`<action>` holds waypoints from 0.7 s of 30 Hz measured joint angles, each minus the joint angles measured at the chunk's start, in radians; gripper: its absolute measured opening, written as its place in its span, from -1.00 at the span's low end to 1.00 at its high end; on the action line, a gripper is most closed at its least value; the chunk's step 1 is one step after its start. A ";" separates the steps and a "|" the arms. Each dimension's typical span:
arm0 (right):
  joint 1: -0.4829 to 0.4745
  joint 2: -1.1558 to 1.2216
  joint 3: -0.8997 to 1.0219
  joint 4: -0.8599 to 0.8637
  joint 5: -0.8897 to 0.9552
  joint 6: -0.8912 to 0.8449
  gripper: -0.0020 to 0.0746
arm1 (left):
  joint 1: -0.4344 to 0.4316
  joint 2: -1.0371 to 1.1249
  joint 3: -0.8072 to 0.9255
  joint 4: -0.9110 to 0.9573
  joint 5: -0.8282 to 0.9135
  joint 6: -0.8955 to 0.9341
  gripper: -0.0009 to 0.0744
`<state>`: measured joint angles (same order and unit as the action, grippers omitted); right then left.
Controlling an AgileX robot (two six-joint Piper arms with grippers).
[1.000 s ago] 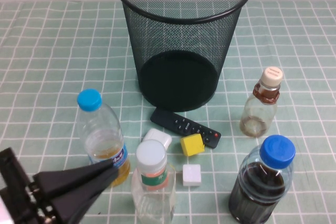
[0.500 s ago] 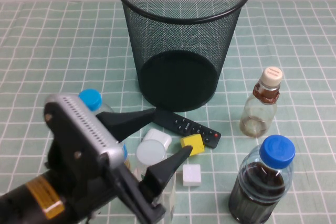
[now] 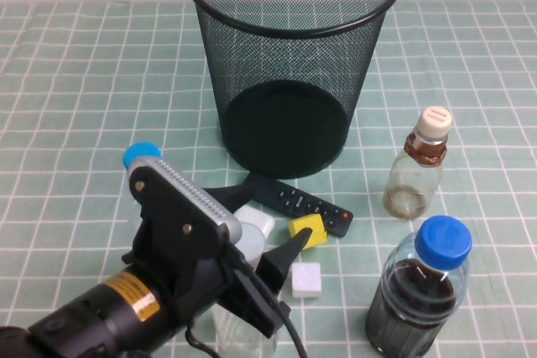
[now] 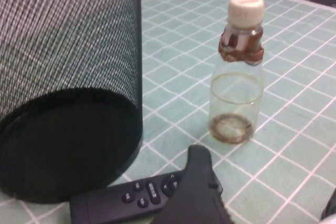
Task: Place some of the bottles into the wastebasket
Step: Pick up a bottle from the table with left arm
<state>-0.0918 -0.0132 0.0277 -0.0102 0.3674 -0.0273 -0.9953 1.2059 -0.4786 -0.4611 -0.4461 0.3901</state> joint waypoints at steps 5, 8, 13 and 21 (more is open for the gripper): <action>0.000 0.000 0.000 0.000 0.000 0.000 -0.97 | 0.000 0.022 0.000 -0.023 0.015 0.004 0.30; 0.000 0.000 0.000 0.000 0.000 0.000 -0.97 | 0.000 0.027 -0.002 -0.024 0.050 0.001 -0.11; 0.000 0.000 0.000 0.000 0.000 0.000 -0.97 | 0.000 0.010 -0.081 -0.027 0.213 0.005 -0.10; 0.000 0.000 0.000 0.000 0.000 0.000 -0.97 | 0.080 -0.022 -0.510 -0.008 0.820 -0.001 -0.10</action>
<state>-0.0918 -0.0132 0.0277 -0.0102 0.3674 -0.0273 -0.9156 1.1840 -0.9890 -0.4686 0.3740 0.3892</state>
